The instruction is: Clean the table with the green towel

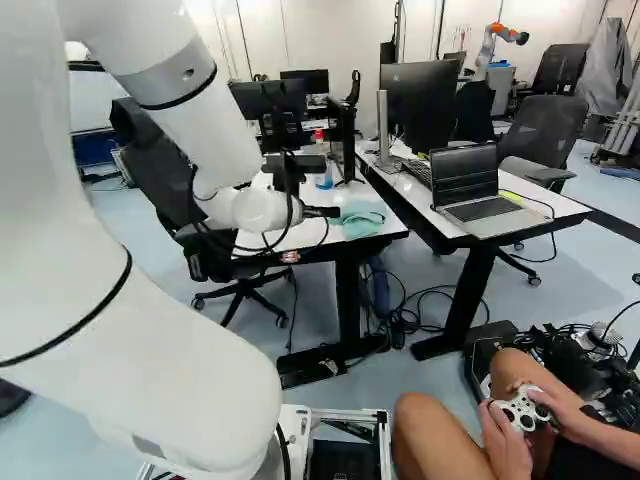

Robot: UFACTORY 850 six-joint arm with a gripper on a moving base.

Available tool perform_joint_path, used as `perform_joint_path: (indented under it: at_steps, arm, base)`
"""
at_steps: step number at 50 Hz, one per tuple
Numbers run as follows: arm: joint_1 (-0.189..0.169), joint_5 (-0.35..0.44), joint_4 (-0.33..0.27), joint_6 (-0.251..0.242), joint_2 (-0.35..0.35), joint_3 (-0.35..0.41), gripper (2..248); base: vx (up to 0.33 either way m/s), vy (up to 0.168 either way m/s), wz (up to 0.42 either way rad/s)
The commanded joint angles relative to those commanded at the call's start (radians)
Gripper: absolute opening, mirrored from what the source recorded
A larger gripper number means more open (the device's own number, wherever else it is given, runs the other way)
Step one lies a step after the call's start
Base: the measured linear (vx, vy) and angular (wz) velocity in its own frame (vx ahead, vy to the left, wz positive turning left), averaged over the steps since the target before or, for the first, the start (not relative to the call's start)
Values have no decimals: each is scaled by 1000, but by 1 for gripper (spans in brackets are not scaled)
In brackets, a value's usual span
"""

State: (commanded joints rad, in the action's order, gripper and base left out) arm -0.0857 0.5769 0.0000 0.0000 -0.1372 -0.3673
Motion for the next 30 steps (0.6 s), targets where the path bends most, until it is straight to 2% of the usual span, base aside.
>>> perform_joint_path:
  at_steps: [30]
  arm:
    - [56,195,0,0,-93,184,247]
  base:
    - [0,0,0]
